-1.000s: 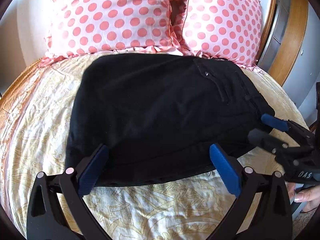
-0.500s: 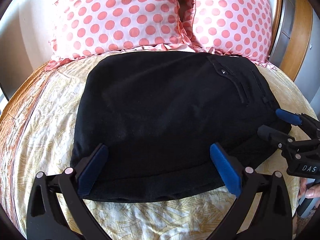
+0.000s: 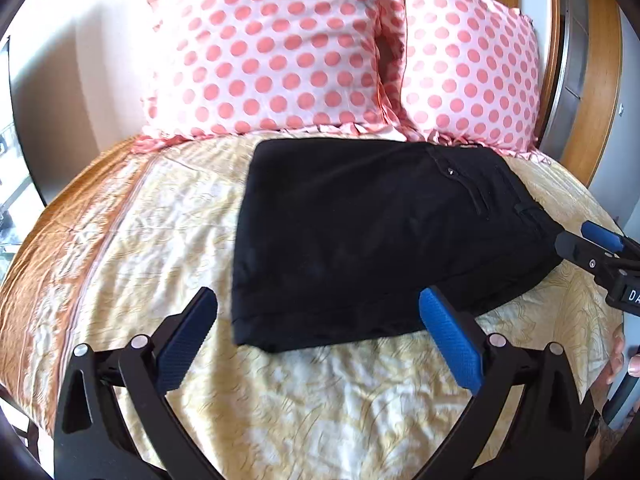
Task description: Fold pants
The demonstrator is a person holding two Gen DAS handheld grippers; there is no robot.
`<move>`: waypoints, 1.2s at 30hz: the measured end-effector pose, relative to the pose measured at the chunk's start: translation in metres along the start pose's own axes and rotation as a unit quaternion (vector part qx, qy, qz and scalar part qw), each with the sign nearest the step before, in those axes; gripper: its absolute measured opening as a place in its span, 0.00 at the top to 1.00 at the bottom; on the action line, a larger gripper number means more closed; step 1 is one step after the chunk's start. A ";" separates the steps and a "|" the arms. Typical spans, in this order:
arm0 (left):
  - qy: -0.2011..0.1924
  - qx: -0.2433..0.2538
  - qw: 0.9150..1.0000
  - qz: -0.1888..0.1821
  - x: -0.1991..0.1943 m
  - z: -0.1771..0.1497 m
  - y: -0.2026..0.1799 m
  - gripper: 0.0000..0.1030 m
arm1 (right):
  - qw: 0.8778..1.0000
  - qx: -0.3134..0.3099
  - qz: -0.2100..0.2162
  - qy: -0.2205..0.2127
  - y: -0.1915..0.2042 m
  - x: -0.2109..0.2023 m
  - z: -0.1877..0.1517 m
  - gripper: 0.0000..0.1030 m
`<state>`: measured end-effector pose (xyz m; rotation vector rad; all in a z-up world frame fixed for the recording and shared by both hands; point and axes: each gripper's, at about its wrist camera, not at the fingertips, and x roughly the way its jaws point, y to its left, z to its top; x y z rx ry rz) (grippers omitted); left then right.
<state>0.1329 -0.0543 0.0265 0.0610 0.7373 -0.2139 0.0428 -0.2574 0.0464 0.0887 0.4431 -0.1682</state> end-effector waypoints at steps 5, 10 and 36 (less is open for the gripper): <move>-0.022 -0.009 1.000 0.013 -0.026 -0.020 0.000 0.02 | 0.999 0.048 -0.003 -0.006 0.003 -0.016 -0.021 0.01; -0.005 -0.012 0.999 0.030 -0.037 -0.043 -0.002 0.02 | 0.999 0.037 -0.033 -0.021 0.019 -0.028 -0.044 0.01; 0.002 -0.005 0.997 0.074 -0.045 -0.074 -0.005 0.02 | 0.989 -0.056 -0.131 -0.050 0.063 -0.036 -0.081 0.01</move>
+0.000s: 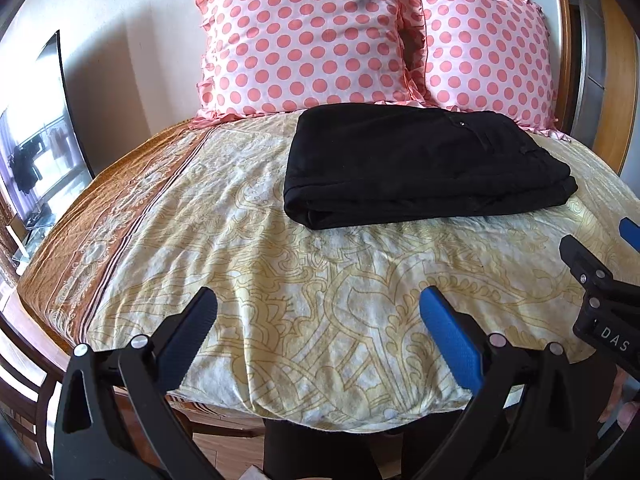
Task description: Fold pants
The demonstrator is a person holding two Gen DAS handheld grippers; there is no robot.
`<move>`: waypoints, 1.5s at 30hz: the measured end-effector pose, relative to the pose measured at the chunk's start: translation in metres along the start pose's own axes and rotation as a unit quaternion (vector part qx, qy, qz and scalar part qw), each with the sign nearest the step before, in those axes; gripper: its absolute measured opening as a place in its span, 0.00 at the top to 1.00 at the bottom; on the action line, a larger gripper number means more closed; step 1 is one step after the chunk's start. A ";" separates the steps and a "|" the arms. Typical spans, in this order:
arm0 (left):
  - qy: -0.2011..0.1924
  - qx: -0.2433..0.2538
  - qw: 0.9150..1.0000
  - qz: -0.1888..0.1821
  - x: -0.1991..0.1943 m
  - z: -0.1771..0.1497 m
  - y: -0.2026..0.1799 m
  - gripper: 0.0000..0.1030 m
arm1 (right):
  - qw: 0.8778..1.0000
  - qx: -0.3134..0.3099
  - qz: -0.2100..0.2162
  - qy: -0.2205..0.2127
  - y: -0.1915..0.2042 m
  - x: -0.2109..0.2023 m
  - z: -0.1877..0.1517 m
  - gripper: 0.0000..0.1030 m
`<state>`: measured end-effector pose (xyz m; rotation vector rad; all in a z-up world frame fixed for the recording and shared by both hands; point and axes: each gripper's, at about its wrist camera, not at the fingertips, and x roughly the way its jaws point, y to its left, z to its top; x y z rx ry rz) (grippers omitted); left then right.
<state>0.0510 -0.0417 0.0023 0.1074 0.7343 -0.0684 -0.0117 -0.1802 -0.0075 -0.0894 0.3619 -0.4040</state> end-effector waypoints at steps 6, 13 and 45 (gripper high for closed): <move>0.007 0.008 1.000 -0.010 0.004 -0.001 -0.004 0.02 | 1.000 -0.004 -0.003 0.005 0.002 0.002 0.000 0.01; 0.010 0.016 1.000 -0.013 0.006 -0.001 -0.008 0.02 | 1.000 -0.004 -0.005 0.009 0.002 0.005 -0.001 0.01; 0.022 0.012 0.999 -0.020 0.012 -0.001 -0.006 0.02 | 1.000 -0.002 -0.004 0.014 0.003 0.008 -0.001 0.01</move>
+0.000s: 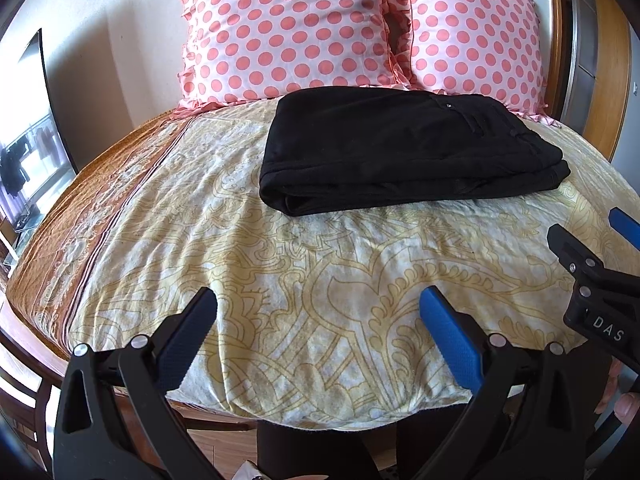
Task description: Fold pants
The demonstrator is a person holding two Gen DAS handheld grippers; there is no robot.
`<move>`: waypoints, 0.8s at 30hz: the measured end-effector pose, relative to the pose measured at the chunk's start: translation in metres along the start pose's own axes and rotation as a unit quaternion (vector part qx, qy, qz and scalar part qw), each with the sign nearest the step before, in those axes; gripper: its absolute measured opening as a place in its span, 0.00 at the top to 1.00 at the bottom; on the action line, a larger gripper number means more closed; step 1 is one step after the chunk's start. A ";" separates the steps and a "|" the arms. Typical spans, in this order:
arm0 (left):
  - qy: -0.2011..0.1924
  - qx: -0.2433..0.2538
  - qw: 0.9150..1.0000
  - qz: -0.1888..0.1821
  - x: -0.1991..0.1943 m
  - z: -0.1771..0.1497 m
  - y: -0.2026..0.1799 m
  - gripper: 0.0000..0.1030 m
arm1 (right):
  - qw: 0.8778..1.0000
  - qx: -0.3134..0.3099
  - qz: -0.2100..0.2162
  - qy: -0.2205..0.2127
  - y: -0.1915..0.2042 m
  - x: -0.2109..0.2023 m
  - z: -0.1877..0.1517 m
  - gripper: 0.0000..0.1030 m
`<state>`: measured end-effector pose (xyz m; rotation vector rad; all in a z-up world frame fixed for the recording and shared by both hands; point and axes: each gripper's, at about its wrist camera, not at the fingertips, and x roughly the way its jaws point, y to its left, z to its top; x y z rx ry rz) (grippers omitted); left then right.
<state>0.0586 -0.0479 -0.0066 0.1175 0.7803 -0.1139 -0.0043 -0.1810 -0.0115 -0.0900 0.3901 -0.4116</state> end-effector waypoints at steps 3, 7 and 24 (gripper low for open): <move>0.002 0.000 1.000 -0.002 0.001 0.000 0.000 0.02 | 1.000 0.000 0.000 0.000 0.000 0.000 0.000 0.01; 0.004 -0.001 1.000 -0.003 0.002 0.000 0.001 0.02 | 1.000 0.000 0.000 0.001 0.002 0.001 0.000 0.01; 0.009 -0.003 1.000 -0.007 0.005 0.000 0.000 0.02 | 1.000 0.001 0.001 0.004 0.005 0.002 -0.002 0.01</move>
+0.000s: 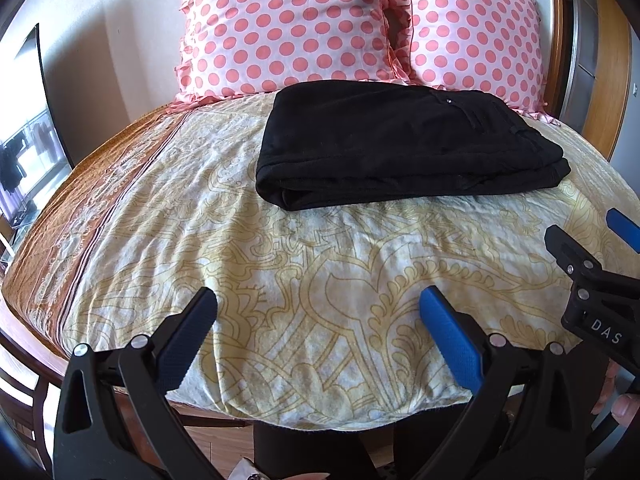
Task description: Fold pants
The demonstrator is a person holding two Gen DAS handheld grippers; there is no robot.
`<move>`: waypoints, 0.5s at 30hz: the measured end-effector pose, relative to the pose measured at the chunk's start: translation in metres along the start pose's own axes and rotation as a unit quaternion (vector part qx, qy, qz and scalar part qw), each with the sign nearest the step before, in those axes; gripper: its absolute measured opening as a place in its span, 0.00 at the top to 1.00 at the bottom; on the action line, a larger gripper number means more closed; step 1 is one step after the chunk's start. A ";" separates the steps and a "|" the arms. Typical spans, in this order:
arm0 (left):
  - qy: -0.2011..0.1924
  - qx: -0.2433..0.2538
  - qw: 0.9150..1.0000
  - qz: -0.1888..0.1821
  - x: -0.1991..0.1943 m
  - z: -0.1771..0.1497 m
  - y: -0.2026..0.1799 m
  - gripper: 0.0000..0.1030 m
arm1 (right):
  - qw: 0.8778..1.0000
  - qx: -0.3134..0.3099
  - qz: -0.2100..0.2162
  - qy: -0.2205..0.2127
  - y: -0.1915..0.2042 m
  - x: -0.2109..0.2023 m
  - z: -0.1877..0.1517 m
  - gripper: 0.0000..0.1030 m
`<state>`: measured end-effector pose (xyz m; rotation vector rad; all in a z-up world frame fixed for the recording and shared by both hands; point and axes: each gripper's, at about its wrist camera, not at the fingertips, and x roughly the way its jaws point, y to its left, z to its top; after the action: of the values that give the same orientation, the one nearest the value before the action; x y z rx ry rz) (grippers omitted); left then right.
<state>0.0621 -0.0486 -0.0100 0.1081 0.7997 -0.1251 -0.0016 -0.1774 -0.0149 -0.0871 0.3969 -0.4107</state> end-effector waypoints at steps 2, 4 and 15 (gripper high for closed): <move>0.001 -0.001 1.000 -0.002 0.001 0.001 0.001 0.02 | 1.000 0.000 0.000 0.000 0.000 0.000 0.000 0.01; 0.002 -0.001 1.000 -0.003 0.001 0.000 0.001 0.02 | 1.000 0.000 0.000 0.001 0.000 0.001 0.000 0.01; 0.004 0.000 1.000 -0.006 0.002 0.000 0.001 0.02 | 1.000 0.002 0.003 0.005 0.001 0.002 -0.003 0.01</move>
<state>0.0634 -0.0480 -0.0119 0.1046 0.8084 -0.1355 -0.0011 -0.1769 -0.0189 -0.0808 0.4054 -0.4069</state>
